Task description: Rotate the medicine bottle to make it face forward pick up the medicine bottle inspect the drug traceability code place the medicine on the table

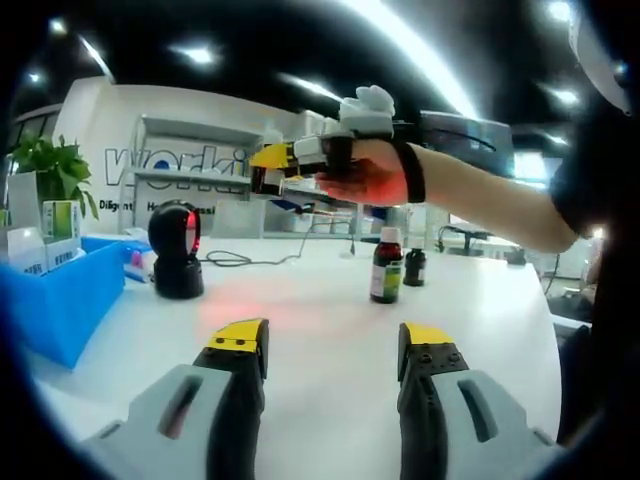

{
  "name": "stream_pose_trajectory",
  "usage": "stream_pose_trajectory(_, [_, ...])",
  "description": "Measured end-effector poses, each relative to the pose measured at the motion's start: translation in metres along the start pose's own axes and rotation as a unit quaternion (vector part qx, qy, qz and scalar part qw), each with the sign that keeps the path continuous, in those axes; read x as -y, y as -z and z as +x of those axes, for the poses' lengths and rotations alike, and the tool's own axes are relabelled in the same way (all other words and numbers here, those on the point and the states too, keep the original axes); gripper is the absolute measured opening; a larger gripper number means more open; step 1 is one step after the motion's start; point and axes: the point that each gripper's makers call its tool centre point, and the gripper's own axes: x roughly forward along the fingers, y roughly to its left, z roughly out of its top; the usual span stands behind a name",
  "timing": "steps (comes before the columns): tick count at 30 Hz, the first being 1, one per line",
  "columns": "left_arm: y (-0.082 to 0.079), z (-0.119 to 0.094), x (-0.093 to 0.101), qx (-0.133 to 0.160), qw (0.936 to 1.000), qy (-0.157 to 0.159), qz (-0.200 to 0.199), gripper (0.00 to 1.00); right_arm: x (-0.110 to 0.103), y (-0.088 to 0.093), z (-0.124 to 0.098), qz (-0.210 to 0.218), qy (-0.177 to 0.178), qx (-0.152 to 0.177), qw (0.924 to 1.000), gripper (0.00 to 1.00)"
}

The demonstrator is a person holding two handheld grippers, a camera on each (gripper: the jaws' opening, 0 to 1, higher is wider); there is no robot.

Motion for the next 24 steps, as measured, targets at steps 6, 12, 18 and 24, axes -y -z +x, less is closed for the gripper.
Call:
stream_pose_trajectory(6, [0.0,0.0,0.002,0.0,1.0,0.0,0.002,0.43,-0.002,0.004,-0.017,0.01,0.027,0.012,0.9995,0.28])
stream_pose_trajectory(12, [-0.001,0.0,0.002,0.001,1.0,-0.001,0.005,0.43,-0.002,0.017,-0.031,0.02,0.055,0.013,0.9982,0.28])
stream_pose_trajectory(18, [-0.001,0.001,0.003,0.0,1.0,-0.001,0.007,0.43,-0.006,0.03,-0.044,0.032,0.069,0.019,0.9969,0.28])
stream_pose_trajectory(24, [-0.001,0.001,0.003,0.0,1.0,-0.001,0.009,0.43,-0.017,0.045,-0.053,0.014,0.078,0.015,0.9968,0.28])
